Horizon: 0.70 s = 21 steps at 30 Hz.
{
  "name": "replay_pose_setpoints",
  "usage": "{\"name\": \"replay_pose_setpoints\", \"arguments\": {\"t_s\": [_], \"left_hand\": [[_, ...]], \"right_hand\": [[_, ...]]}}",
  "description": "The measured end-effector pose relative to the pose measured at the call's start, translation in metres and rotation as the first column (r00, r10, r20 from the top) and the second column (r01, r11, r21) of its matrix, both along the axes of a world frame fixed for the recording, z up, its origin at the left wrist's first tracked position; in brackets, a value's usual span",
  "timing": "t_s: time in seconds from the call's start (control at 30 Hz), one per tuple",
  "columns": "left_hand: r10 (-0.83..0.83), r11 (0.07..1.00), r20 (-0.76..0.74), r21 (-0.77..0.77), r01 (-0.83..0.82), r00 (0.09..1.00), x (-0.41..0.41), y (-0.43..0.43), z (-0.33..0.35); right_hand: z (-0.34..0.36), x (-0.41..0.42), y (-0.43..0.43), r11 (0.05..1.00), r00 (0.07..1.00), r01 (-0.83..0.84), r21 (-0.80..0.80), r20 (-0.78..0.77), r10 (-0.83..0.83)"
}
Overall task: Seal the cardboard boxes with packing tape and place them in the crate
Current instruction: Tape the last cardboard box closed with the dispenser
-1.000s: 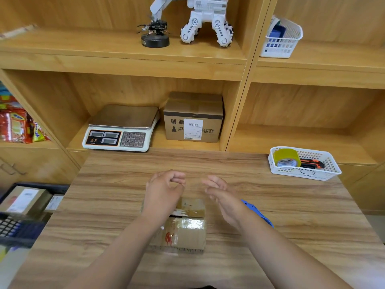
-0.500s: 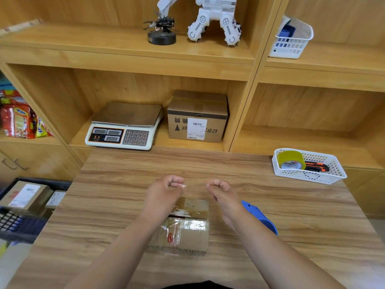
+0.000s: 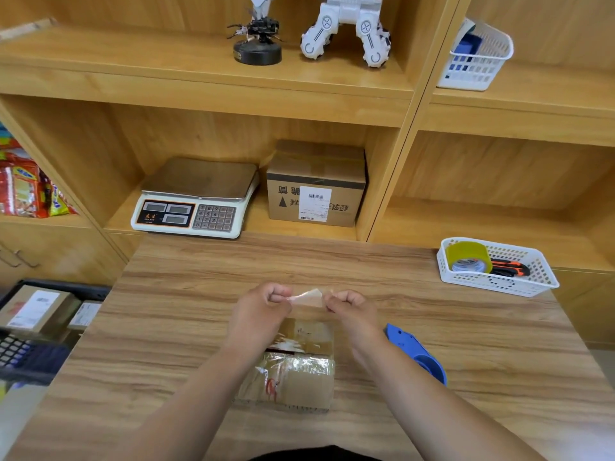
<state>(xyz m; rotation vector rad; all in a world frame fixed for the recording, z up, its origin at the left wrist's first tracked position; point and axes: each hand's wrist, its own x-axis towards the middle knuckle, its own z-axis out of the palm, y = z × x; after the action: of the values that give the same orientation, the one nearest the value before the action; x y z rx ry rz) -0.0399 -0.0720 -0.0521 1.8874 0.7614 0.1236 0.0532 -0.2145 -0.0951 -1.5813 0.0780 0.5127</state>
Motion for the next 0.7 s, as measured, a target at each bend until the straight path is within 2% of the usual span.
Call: {"name": "replay_pose_setpoints", "arguments": {"t_s": [0.13, 0.3, 0.7], "left_hand": [[0.081, 0.996, -0.066, 0.046, -0.078, 0.995, -0.001, -0.006, -0.015], [0.148, 0.989, -0.108, -0.005, -0.150, 0.983, 0.001, -0.011, -0.037], [0.009, 0.999, -0.195, 0.042, -0.001, 0.981, 0.014, -0.014, -0.060]], "right_hand": [[-0.011, -0.008, 0.001, 0.992, 0.998, 0.068, -0.108, 0.015, -0.067], [-0.024, -0.017, -0.006, 0.970, 0.995, 0.094, -0.226, 0.002, -0.096], [-0.033, -0.016, -0.007, 0.907, 0.998, 0.049, -0.417, -0.009, -0.058]]}}
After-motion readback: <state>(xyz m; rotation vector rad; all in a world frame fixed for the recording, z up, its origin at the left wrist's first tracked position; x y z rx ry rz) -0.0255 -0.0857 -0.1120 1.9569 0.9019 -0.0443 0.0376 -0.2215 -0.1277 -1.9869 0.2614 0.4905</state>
